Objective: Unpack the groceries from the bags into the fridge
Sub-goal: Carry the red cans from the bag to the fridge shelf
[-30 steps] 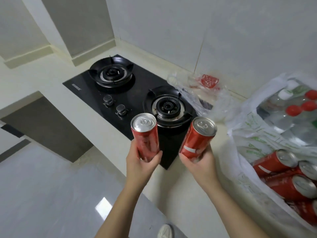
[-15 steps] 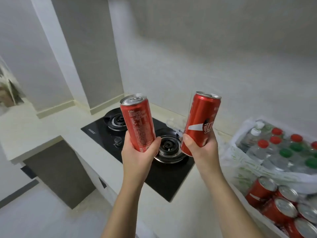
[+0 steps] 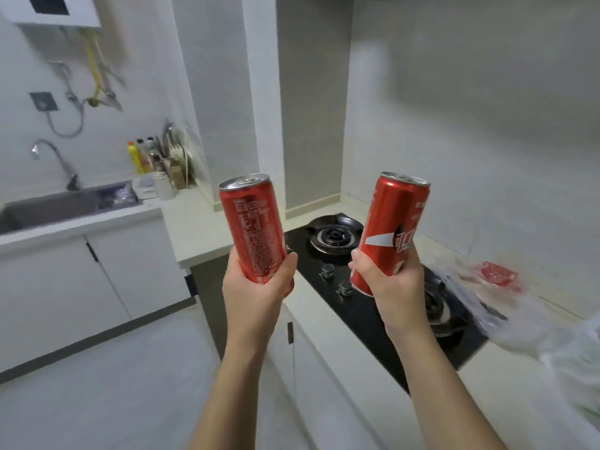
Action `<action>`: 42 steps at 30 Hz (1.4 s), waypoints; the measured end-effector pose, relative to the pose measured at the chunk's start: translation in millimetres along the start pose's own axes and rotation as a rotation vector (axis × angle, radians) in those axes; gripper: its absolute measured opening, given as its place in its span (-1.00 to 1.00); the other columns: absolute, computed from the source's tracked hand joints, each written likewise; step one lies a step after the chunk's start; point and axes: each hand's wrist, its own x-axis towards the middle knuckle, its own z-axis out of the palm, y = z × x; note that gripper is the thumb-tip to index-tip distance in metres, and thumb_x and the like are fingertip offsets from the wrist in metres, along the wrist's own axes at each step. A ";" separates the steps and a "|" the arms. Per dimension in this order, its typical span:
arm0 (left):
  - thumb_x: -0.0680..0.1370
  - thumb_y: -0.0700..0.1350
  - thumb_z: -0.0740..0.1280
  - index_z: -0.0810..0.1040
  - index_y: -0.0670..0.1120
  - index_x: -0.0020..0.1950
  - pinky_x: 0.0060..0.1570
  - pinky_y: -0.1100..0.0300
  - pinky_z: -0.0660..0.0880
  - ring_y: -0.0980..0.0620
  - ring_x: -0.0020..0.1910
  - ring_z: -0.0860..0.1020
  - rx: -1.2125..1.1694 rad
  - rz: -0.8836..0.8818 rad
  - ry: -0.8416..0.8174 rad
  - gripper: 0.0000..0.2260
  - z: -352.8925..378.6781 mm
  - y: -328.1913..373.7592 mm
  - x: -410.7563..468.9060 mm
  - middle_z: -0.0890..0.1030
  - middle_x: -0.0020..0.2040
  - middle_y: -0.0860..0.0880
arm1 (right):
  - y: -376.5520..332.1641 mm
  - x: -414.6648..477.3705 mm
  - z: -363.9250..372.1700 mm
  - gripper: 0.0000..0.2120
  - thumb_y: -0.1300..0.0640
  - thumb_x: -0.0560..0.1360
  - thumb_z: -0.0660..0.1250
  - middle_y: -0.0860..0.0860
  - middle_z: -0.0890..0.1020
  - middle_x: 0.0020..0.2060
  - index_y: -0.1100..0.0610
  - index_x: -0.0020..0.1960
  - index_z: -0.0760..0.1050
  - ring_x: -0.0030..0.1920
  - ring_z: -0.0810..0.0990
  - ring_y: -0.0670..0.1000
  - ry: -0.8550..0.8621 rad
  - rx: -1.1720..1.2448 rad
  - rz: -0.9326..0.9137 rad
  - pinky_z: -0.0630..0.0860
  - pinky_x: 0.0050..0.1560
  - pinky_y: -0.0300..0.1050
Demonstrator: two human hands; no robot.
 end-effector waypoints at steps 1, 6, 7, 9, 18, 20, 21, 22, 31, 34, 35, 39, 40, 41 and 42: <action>0.38 0.00 0.50 0.53 0.22 -0.01 -0.31 0.37 0.54 0.19 -0.24 0.63 0.014 0.013 0.032 -0.74 -15.1 3.3 -0.3 0.63 -0.17 0.15 | -1.4 -3.8 12.6 -0.51 -0.14 0.27 0.52 -0.22 0.64 0.00 -0.37 0.14 0.44 -0.01 0.67 -0.09 -0.034 0.023 -0.004 0.58 -0.11 -0.32; 0.40 -0.01 0.53 0.51 -0.08 0.16 -0.34 0.33 0.53 0.13 -0.23 0.62 0.077 0.002 0.172 -0.59 -89.5 18.1 -7.4 0.61 -0.14 0.00 | -8.4 -30.8 75.0 -0.49 -0.14 0.31 0.53 -0.26 0.61 0.02 -0.38 0.17 0.41 0.03 0.64 -0.16 -0.182 0.112 0.008 0.57 -0.10 -0.36; 0.41 -0.05 0.52 0.51 -0.07 0.15 -0.34 0.33 0.53 0.12 -0.24 0.62 0.096 0.002 0.192 -0.63 -104.0 20.1 -9.9 0.61 -0.15 0.00 | -11.1 -36.9 87.6 -0.52 -0.13 0.33 0.54 -0.31 0.60 -0.01 -0.45 0.11 0.40 0.02 0.63 -0.21 -0.209 0.118 0.011 0.54 -0.13 -0.42; 0.43 -0.05 0.51 0.51 0.00 0.13 -0.33 0.33 0.54 0.13 -0.23 0.63 0.137 -0.001 0.238 -0.67 -130.9 24.8 -17.6 0.62 -0.16 0.05 | -15.4 -48.4 111.7 -0.56 -0.15 0.33 0.52 -0.33 0.60 -0.04 -0.45 0.08 0.40 0.01 0.62 -0.23 -0.265 0.151 0.034 0.50 -0.17 -0.48; 0.41 -0.12 0.50 0.52 -0.05 0.07 -0.37 0.37 0.51 0.12 -0.26 0.62 0.360 0.071 0.614 -0.72 -234.6 59.6 -57.8 0.62 -0.18 0.05 | -36.9 -97.0 219.7 -0.48 -0.21 0.31 0.50 -0.45 0.53 -0.02 -0.34 0.16 0.32 0.03 0.54 -0.38 -0.564 0.260 0.062 0.45 -0.26 -0.55; 0.41 -0.15 0.50 0.52 -0.07 0.02 -0.39 0.39 0.49 0.16 -0.32 0.61 0.443 0.101 0.701 -0.75 -251.6 67.4 -69.6 0.62 -0.22 0.09 | -42.5 -107.9 240.5 -0.50 -0.18 0.30 0.48 -0.50 0.51 -0.07 -0.32 0.15 0.32 0.00 0.52 -0.44 -0.641 0.288 0.061 0.40 -0.29 -0.59; 0.40 -0.16 0.51 0.52 -0.08 0.00 -0.40 0.39 0.48 0.16 -0.34 0.60 0.479 0.109 0.742 -0.75 -258.7 71.2 -75.2 0.62 -0.23 0.09 | -44.6 -113.2 250.7 -0.50 -0.15 0.31 0.49 -0.47 0.52 -0.07 -0.30 0.15 0.32 -0.03 0.52 -0.44 -0.680 0.307 0.061 0.41 -0.30 -0.59; 0.40 -0.17 0.51 0.52 -0.08 -0.01 -0.41 0.38 0.48 0.15 -0.37 0.59 0.507 0.114 0.783 -0.76 -265.2 74.7 -80.8 0.62 -0.25 0.08 | -45.8 -118.1 260.5 -0.51 -0.09 0.34 0.51 -0.39 0.54 -0.04 -0.26 0.16 0.33 -0.05 0.53 -0.41 -0.718 0.324 0.057 0.42 -0.30 -0.57; 0.31 0.10 0.53 0.54 -0.02 0.03 -0.32 0.40 0.50 0.14 -0.25 0.63 0.630 0.159 1.179 -0.61 -279.2 109.6 -132.4 0.65 -0.18 0.08 | -63.9 -152.7 334.4 -0.57 0.21 0.37 0.54 -0.10 0.57 -0.14 -0.16 0.00 0.40 -0.23 0.59 -0.32 -1.111 0.525 0.095 0.47 -0.39 -0.47; 0.25 0.21 0.50 0.54 0.05 0.04 -0.19 0.18 0.59 0.11 -0.15 0.64 0.662 0.140 1.297 -0.54 -270.3 114.4 -147.5 0.65 -0.13 0.09 | -65.2 -162.7 342.7 -0.58 0.19 0.37 0.55 -0.19 0.61 -0.21 -0.20 -0.01 0.42 -0.21 0.60 -0.29 -1.243 0.604 0.138 0.49 -0.39 -0.43; 0.24 0.24 0.50 0.54 0.07 0.05 -0.17 0.15 0.59 0.11 -0.14 0.64 0.677 0.134 1.336 -0.53 -265.8 115.2 -152.2 0.65 -0.12 0.10 | -65.8 -165.9 343.2 -0.57 0.19 0.37 0.55 -0.23 0.62 -0.21 -0.23 -0.02 0.43 -0.21 0.61 -0.27 -1.283 0.629 0.143 0.51 -0.38 -0.40; 0.24 0.23 0.51 0.54 0.11 0.01 -0.26 0.24 0.55 0.09 -0.19 0.63 0.719 0.160 1.465 -0.57 -242.7 117.5 -171.1 0.64 -0.15 0.09 | -72.9 -176.8 340.3 -0.59 0.11 0.34 0.54 -0.19 0.63 -0.18 -0.29 -0.01 0.47 -0.18 0.64 -0.16 -1.424 0.729 0.182 0.56 -0.32 -0.31; 0.24 0.22 0.51 0.54 0.12 -0.01 -0.28 0.26 0.54 0.09 -0.20 0.63 0.736 0.167 1.497 -0.59 -236.8 118.6 -176.4 0.64 -0.16 0.08 | -75.6 -180.0 339.1 -0.58 0.09 0.33 0.54 -0.18 0.63 -0.16 -0.26 0.04 0.46 -0.16 0.64 -0.15 -1.455 0.752 0.194 0.56 -0.31 -0.31; 0.25 0.22 0.51 0.54 0.15 -0.02 -0.29 0.27 0.55 0.10 -0.20 0.63 0.757 0.173 1.528 -0.62 -231.2 120.8 -181.7 0.64 -0.15 0.09 | -79.6 -183.5 338.0 -0.57 0.07 0.33 0.55 -0.18 0.63 -0.15 -0.23 0.08 0.46 -0.14 0.64 -0.15 -1.483 0.772 0.204 0.56 -0.30 -0.30; 0.25 0.22 0.50 0.54 0.17 -0.02 -0.29 0.27 0.55 0.12 -0.20 0.63 0.775 0.180 1.557 -0.63 -225.9 123.7 -186.8 0.64 -0.14 0.10 | -84.3 -187.2 336.6 -0.56 0.05 0.32 0.56 -0.17 0.63 -0.13 -0.21 0.09 0.45 -0.13 0.64 -0.15 -1.510 0.789 0.207 0.57 -0.29 -0.30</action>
